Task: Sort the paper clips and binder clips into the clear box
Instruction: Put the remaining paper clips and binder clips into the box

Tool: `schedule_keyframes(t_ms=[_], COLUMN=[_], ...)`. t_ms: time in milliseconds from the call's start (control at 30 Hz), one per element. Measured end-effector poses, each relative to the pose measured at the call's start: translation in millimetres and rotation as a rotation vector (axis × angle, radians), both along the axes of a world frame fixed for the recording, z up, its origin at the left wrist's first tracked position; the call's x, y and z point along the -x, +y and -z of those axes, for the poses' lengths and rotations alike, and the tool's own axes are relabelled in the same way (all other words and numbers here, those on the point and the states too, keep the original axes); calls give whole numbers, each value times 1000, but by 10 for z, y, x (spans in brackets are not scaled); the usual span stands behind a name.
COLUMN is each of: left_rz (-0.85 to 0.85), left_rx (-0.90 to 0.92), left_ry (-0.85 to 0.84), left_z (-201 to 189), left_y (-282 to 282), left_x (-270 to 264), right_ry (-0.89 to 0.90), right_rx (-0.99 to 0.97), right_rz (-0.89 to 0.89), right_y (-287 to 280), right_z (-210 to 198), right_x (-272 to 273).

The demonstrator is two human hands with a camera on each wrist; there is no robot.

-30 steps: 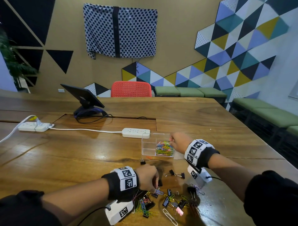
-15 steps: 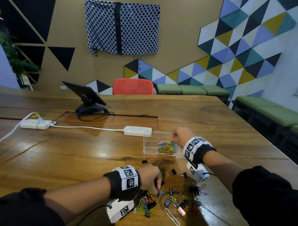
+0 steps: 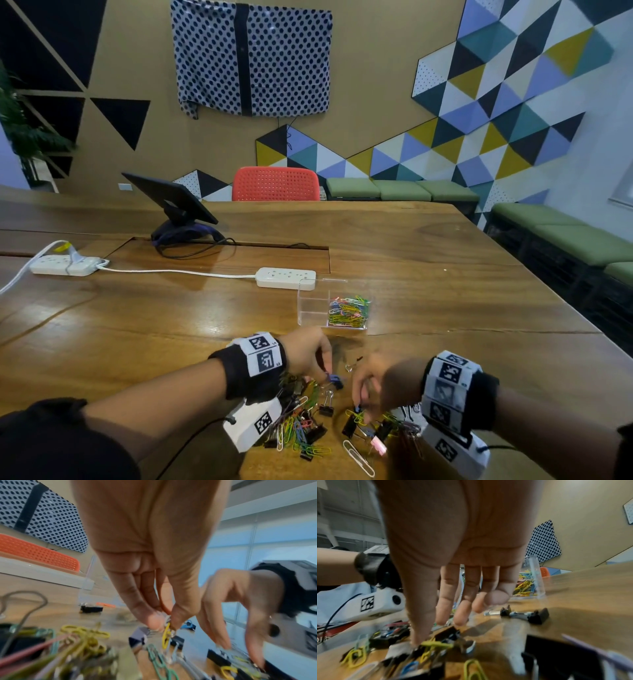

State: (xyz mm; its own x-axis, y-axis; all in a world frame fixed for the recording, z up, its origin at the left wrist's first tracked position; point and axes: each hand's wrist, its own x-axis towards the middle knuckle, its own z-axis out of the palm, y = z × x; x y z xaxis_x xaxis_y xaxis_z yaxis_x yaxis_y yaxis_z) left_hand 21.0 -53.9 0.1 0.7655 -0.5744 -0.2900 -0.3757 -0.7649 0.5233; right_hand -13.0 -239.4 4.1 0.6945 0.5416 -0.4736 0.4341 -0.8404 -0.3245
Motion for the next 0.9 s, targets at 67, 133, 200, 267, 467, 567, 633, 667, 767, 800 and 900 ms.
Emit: schedule_keyframes(t_ms=[67,133,200,267,467,567,633,667,767,800,900], left_rz=[-22,-50,-85,-127,-211,-229,-249,-264,-295,-295,-275], left_rx=[39,103,175,262,458,484,498,503,526,534,573], left_ry=[-35,-74,-83,-33,-3,-65,-99,-105,-50,-11,143], left_z=[-50,-111,-180,-246,-375,-435,-464,-476,-479,-466,-391], left_y=[7,10,9,12,-60,-149,-211,-240,-294,-299,-296], left_x=[-70,-151,-246,-338,-597,-702,-767,-793,-838,-830,-737], right_ry=[12,1,-21,-49,-23,-55,-65,-57,-61,-82,-182], right_rx=[2,-8,9,25,-33,-51,-56,-55,-50,-60,-169], right_rz=[-17,-19,-14,-17,67,116,134,147,177,192,294], right_y=[5,17,28,28,-32,-63,-89,-100,-128,-139,-197], right_z=[24,41,44,33,33,-1,5,15,32,33,34], right_x=[28,44,60,65,51,42,30,25,20,23,-3])
